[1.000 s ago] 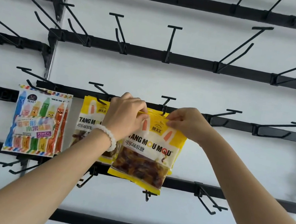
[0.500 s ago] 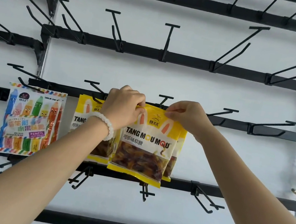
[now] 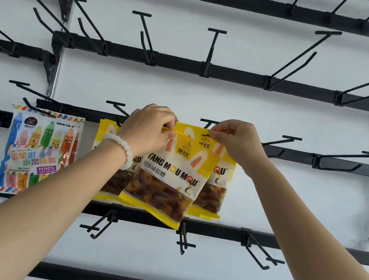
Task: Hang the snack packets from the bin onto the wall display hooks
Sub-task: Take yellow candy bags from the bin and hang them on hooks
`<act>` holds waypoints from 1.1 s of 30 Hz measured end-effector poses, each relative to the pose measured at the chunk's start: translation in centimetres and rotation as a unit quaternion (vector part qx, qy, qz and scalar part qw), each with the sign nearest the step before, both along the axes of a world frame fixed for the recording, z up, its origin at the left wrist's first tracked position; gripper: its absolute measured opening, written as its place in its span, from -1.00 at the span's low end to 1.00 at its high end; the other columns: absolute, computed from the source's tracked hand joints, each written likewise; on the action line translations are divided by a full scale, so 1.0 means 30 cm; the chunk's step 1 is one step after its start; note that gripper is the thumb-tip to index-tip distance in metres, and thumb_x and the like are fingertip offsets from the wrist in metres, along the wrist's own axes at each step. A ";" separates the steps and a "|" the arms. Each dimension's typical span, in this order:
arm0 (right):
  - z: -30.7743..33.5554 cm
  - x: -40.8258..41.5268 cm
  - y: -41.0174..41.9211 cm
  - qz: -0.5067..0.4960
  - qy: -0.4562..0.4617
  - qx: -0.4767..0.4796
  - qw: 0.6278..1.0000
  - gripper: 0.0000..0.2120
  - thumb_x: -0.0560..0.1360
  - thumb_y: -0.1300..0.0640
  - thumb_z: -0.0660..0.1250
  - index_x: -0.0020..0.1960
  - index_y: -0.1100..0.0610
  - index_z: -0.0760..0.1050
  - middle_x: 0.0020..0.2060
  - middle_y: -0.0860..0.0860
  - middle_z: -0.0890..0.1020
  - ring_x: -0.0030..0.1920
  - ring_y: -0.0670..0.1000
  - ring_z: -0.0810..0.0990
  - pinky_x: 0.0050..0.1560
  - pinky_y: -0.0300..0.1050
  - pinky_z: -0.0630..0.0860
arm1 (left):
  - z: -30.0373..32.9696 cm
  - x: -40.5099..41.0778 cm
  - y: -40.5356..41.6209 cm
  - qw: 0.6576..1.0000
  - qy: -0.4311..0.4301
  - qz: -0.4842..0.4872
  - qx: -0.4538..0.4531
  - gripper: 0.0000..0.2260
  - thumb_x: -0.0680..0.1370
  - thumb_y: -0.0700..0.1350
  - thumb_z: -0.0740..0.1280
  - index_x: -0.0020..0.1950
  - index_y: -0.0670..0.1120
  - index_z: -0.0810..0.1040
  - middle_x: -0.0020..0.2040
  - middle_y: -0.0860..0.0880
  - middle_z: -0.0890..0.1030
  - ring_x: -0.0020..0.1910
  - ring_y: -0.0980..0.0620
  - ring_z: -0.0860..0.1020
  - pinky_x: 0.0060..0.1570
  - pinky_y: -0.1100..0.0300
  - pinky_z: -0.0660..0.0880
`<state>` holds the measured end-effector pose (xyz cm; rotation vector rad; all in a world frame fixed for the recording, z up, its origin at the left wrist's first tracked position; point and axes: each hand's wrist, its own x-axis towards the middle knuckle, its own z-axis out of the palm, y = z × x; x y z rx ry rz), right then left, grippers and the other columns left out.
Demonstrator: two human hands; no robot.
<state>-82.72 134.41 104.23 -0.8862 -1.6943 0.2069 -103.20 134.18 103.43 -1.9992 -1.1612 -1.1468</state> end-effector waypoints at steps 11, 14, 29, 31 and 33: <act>0.008 -0.019 0.026 0.010 0.030 -0.015 0.999 -0.97 0.43 0.20 0.42 -0.15 0.10 0.58 -0.28 -0.08 0.56 -0.25 -0.05 0.50 -0.31 -0.28 0.42 | -0.002 -0.004 -0.002 0.996 0.000 0.052 0.072 -0.89 0.49 -0.02 0.35 -0.22 0.01 0.51 0.00 0.11 0.60 0.06 0.01 0.47 0.03 0.05 0.31; 0.005 -0.018 0.039 -0.011 0.003 -0.019 1.000 -0.95 0.44 0.19 0.41 -0.17 0.07 0.58 -0.29 -0.07 0.57 -0.25 -0.06 0.51 -0.29 -0.27 0.44 | -0.002 0.011 0.002 0.993 0.021 0.066 0.092 -0.89 0.49 -0.01 0.36 -0.17 -0.03 0.58 0.02 0.11 0.60 0.05 0.02 0.47 0.01 0.07 0.31; -0.066 0.023 0.076 -0.025 -0.004 0.012 1.000 -0.90 0.51 0.10 0.30 -0.14 0.06 0.58 -0.24 -0.06 0.63 -0.20 -0.01 0.62 -0.19 -0.15 0.55 | -0.059 0.085 0.035 0.998 -0.035 0.032 0.031 -0.85 0.52 0.06 0.29 -0.10 0.00 0.54 -0.44 0.13 0.36 -0.42 0.16 0.33 -0.30 0.20 0.24; -0.073 0.040 0.070 -0.010 0.002 -0.009 1.000 -0.83 0.50 0.01 0.31 -0.18 0.08 0.58 -0.24 0.01 0.66 -0.21 0.05 0.63 -0.15 -0.06 0.55 | -0.054 0.089 0.036 0.998 -0.048 0.033 0.025 -0.84 0.52 0.07 0.29 -0.13 0.00 0.53 -0.43 0.08 0.40 -0.43 0.12 0.35 -0.32 0.20 0.25; -0.076 0.051 0.062 -0.006 -0.015 -0.024 1.000 -0.82 0.46 -0.04 0.35 -0.21 0.05 0.58 -0.25 -0.01 0.66 -0.22 0.01 0.63 -0.15 -0.09 0.56 | -0.048 0.091 0.029 0.997 -0.062 0.032 0.023 -0.84 0.52 0.07 0.29 -0.16 0.01 0.51 -0.42 0.07 0.41 -0.39 0.05 0.38 -0.29 0.19 0.27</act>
